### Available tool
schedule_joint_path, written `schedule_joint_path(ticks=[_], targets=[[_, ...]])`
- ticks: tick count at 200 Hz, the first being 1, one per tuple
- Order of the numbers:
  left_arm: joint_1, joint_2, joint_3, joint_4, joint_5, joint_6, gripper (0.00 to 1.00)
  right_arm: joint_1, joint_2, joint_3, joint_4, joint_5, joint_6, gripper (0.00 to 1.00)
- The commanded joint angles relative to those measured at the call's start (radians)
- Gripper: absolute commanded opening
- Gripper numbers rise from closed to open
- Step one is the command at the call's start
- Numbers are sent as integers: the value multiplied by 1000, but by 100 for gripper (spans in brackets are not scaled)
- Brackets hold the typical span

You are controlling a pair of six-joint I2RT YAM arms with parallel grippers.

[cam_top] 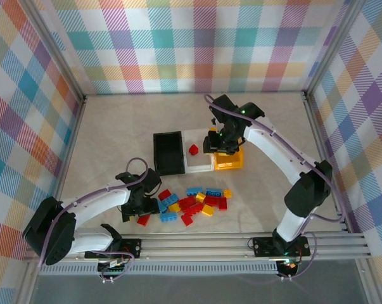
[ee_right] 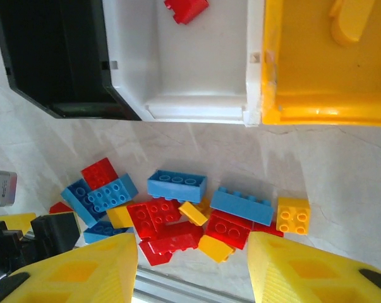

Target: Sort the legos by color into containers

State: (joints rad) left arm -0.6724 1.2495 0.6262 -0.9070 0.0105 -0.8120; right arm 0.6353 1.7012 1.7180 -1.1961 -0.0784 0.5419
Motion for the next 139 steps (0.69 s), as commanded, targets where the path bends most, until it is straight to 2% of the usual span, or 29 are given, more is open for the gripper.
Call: schedule_joint_path(ticks=[1, 83, 139], targets=[[-16, 38, -25, 48, 14, 38, 85, 6, -50, -24, 23, 10, 29, 49], [-49, 77, -20, 48, 14, 43, 80, 6, -87, -111, 75, -5, 72, 49], [-68, 62, -38, 38, 6, -16, 79, 6, -110, -147, 97, -1, 82, 49]])
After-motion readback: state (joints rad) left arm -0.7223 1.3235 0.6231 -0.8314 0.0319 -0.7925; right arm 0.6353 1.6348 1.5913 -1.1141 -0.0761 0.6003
